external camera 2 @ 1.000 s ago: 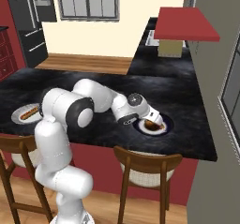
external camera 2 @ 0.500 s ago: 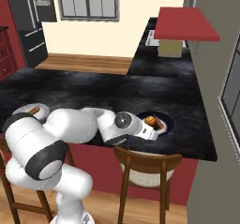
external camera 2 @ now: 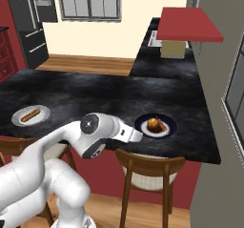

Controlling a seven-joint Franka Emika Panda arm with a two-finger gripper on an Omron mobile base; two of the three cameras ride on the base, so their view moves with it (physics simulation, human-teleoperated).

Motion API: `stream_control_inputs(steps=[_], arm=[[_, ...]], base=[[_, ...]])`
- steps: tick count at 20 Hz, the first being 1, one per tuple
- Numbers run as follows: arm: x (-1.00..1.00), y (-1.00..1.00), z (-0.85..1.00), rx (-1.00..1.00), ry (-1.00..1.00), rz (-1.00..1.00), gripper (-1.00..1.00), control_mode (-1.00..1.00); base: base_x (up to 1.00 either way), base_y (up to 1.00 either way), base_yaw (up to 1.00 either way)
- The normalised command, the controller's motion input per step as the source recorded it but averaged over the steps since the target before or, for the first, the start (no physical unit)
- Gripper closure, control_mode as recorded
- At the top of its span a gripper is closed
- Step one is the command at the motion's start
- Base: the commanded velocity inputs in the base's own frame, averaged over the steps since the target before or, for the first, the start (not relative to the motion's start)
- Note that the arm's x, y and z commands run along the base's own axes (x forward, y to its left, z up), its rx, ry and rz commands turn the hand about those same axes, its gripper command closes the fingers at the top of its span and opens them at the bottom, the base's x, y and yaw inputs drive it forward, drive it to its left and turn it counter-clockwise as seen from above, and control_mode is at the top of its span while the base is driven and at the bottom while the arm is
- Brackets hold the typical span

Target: Pick up the orange and peach from the fridge and place one fruit on each plate on the dining counter.

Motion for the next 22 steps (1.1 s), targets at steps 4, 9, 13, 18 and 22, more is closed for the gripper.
stream_control_inputs(steps=[4,9,13,18,22], arm=[[-0.61,0.68,0.92,0.00,0.07,0.04,-1.00,-1.00],[-0.63,0.86,0.69,0.01,0.16,0.04,-1.00,-1.00],[-0.72,0.87,0.51,0.02,0.10,0.01,-1.00,-1.00],[-0.73,0.57,-0.39,0.02,0.04,0.05,-1.00,-1.00],[-0.20,-0.02,-0.48,0.13,0.00,0.16,-1.00,-1.00]], base=[[0.00,0.00,0.00],[0.00,0.00,0.00],[0.00,0.00,0.00],[0.00,0.00,0.00],[0.00,0.00,0.00]])
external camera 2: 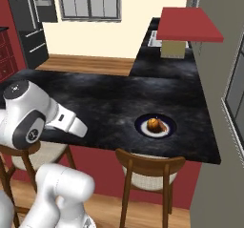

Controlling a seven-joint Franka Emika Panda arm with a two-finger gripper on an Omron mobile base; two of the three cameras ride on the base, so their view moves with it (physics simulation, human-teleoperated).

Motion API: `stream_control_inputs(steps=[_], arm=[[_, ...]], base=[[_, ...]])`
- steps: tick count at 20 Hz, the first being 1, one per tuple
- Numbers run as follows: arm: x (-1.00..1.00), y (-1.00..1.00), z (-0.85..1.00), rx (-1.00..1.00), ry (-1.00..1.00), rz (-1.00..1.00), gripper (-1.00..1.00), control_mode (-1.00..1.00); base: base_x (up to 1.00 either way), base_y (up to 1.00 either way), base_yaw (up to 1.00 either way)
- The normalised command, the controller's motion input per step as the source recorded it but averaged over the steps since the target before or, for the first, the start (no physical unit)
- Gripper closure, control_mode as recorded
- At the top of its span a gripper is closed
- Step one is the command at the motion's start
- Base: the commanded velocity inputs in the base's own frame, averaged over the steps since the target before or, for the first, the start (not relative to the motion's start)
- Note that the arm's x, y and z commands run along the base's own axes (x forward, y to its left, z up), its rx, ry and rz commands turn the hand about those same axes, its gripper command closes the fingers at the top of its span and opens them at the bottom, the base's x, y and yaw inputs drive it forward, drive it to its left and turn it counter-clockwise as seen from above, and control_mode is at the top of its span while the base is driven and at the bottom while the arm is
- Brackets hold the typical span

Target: Pick up the orange and peach from the fridge and place one fruit on each plate on the dining counter.

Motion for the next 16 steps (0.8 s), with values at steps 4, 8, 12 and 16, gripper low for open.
stream_control_inputs(steps=[4,8,12,16], arm=[[0.00,0.00,-0.35,0.09,0.02,0.15,-1.00,-1.00],[0.00,0.00,-0.26,0.05,0.00,0.10,-1.00,-1.00],[0.00,0.00,0.00,0.00,0.00,0.00,-1.00,1.00],[0.00,0.00,0.00,0.00,0.00,0.00,-1.00,1.00]], base=[[0.00,0.00,0.00],[0.00,0.00,0.00],[-0.10,0.01,0.10],[-0.50,0.11,0.06]])
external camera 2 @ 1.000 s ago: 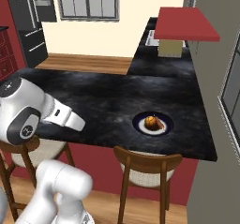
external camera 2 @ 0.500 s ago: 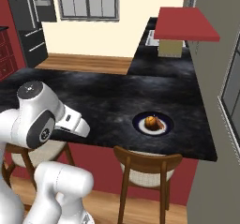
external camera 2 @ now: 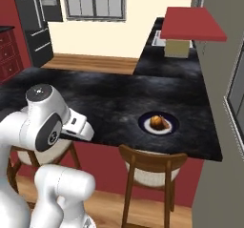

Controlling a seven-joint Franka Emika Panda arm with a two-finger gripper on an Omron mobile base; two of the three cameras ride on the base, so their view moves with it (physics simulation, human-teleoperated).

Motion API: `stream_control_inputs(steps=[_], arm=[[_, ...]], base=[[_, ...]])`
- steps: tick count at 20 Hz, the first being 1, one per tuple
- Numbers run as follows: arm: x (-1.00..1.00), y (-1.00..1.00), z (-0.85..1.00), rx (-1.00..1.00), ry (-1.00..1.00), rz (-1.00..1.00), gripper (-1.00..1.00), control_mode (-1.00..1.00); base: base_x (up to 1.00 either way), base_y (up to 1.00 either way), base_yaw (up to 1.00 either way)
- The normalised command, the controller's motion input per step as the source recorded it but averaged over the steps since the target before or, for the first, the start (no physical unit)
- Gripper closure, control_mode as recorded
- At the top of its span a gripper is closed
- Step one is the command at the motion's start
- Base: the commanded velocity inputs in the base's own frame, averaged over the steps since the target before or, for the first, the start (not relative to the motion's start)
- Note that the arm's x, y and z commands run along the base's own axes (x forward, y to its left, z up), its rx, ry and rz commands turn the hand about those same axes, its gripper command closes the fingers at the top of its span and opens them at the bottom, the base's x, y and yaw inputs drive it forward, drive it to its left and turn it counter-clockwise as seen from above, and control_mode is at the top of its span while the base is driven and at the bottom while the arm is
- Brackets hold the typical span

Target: Pick up the orange and peach from the fridge and place one fruit on each plate on the dining counter.

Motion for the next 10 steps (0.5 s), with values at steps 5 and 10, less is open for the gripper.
stream_control_inputs(steps=[5,10], arm=[[0.00,0.00,0.00,0.00,0.00,0.00,-1.00,1.00],[0.00,0.00,0.00,0.00,0.00,0.00,-1.00,1.00]], base=[[-0.60,0.38,0.15],[-0.14,1.00,0.08]])
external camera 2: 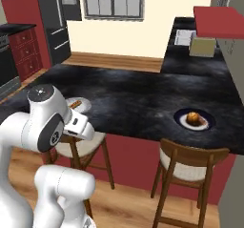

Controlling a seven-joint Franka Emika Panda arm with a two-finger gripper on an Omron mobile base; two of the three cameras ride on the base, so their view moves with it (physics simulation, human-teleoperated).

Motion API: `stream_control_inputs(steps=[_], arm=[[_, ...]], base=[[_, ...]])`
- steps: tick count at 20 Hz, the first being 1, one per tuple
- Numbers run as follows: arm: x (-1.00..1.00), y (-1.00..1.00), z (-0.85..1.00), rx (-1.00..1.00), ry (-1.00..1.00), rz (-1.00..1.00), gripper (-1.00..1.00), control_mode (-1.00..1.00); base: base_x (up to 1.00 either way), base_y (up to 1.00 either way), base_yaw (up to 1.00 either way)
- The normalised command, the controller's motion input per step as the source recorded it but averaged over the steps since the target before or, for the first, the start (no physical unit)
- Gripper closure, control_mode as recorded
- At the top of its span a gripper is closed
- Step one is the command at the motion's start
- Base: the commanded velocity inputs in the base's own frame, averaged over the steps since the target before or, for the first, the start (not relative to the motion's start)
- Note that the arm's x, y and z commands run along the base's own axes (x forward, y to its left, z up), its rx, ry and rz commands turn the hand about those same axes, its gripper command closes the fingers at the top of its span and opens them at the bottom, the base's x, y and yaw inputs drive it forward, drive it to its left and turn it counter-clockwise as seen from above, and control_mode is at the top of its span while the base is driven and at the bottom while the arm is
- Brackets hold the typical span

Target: Pick up the orange and peach from the fridge and place one fruit on each plate on the dining counter.

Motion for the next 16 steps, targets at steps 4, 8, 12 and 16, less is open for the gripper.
stream_control_inputs(steps=[4,8,12,16], arm=[[0.00,0.00,0.00,0.00,0.00,0.00,-1.00,1.00],[0.00,0.00,0.00,0.00,0.00,0.00,-1.00,1.00],[0.00,0.00,0.00,0.00,0.00,0.00,-1.00,1.00],[0.00,0.00,0.00,0.00,0.00,0.00,-1.00,1.00]], base=[[0.00,1.00,0.00],[0.03,1.00,0.08],[0.14,1.00,0.09],[0.32,1.00,0.00]])
